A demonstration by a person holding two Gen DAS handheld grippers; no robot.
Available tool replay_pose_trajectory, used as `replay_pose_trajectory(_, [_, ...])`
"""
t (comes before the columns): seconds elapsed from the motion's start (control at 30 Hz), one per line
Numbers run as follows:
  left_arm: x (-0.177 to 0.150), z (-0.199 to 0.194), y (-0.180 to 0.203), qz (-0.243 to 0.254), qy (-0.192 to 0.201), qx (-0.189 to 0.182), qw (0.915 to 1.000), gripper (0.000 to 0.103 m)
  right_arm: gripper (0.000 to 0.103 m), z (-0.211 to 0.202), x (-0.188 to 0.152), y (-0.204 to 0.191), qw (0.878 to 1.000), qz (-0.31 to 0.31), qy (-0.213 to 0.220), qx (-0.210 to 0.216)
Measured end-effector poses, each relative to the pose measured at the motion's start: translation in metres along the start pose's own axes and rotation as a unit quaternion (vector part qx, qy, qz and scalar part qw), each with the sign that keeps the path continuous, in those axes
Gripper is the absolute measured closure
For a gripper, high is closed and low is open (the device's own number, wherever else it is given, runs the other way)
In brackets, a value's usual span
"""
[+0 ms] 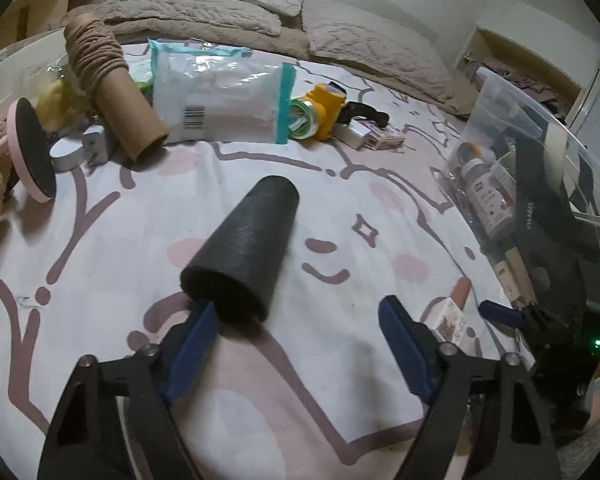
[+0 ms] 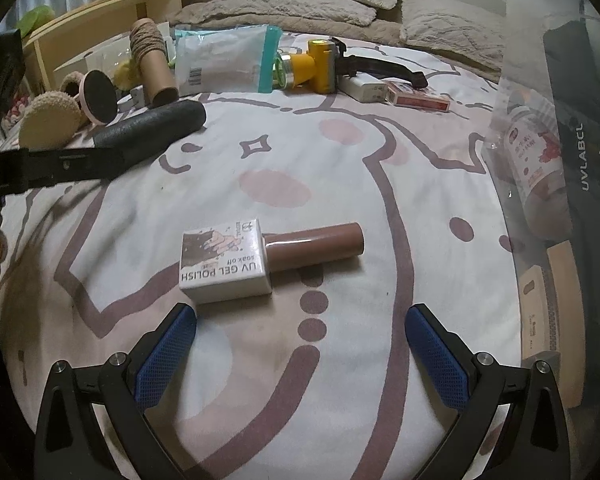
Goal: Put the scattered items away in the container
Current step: 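Close the right gripper on the UV gel polish bottle while the left gripper holds the foam roller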
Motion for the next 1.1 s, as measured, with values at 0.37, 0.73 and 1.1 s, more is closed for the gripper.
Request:
replay_pose_trajectory(0.37, [0.011, 0.005, -0.012, -0.047, 0.019, -0.045, 0.9977, 0.049, 0.000, -0.001, 0.002, 0.000, 1.000, 0.003, 0.011, 0.001])
replay_pose_trajectory(0.73, [0.017, 0.008, -0.015, -0.065, 0.037, -0.079, 0.9941, 0.053, 0.000, 0.000, 0.020, -0.001, 1.000, -0.003, 0.023, 0.013])
replay_pose_trajectory(1.1, [0.020, 0.018, -0.020, -0.077, 0.036, -0.083, 0.9930, 0.069, 0.000, 0.011, 0.028, -0.004, 1.000, -0.011, 0.002, 0.020])
Point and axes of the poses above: each gripper's, at about its wrist camera, not at the fingertips, and z roughly the way its jaws point, y to its right, x to its top, the point moved 3 cm from there along z, roughly the way its jaws point
